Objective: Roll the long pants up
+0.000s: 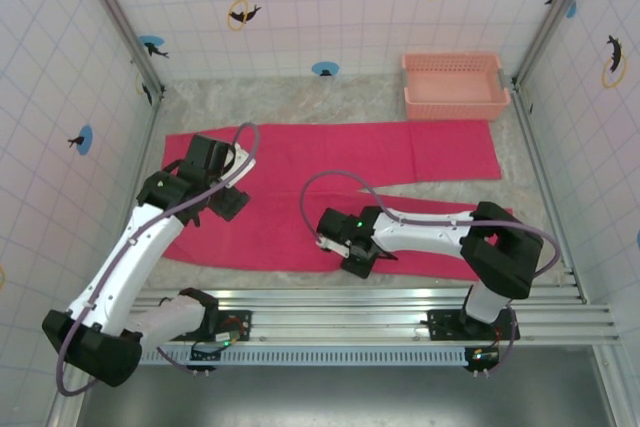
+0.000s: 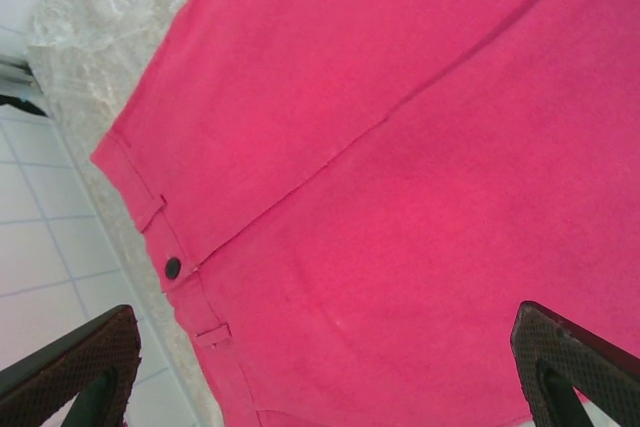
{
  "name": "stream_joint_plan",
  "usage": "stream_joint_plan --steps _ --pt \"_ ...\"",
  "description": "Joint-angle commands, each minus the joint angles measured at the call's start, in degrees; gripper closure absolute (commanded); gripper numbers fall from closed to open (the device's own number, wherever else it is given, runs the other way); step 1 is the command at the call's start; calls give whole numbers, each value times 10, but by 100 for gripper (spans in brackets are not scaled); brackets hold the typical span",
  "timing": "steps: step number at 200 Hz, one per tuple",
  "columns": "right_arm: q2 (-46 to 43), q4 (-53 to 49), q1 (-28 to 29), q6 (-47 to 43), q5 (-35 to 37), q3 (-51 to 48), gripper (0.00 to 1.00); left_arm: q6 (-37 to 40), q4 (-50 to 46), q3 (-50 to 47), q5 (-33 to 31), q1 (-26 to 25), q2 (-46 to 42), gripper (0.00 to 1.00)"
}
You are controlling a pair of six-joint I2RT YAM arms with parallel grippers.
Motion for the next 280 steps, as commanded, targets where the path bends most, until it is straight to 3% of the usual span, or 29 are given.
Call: stream_joint_plan --steps 1,42,78,107,133,174,241,258,270,274,277,280 --pt "-69 -70 -32 -16 -6 62 100 23 -21 -15 35 -8 -27 2" --pt "-78 -122 -110 -35 -71 151 100 94 -33 -26 82 -39 -24 2" --pt "-48 -117 -144 -41 -106 186 100 96 -49 -42 125 -71 1 2" --pt "-35 -108 -160 -39 -123 202 100 89 -50 -64 93 -140 22 3" --pt "-37 -96 -186 -30 -149 216 100 84 -48 -67 82 -169 47 3" --pt "-34 -87 -221 -22 -180 241 100 83 -17 -86 80 -175 66 2" --pt "-43 -84 -239 -22 -229 242 100 42 87 -134 1 -175 148 6" --pt "-48 -84 -244 -23 -236 241 100 32 98 -131 -24 -174 171 16" --pt "-53 -85 -250 -24 -239 239 100 24 100 -128 -34 -170 184 36" --pt "-54 -86 -253 -25 -241 237 100 22 97 -126 -39 -168 189 53" --pt "-54 -88 -255 -25 -243 236 100 20 95 -124 -46 -166 193 82" --pt "-55 -89 -257 -26 -244 235 100 16 93 -122 -60 -166 196 100"
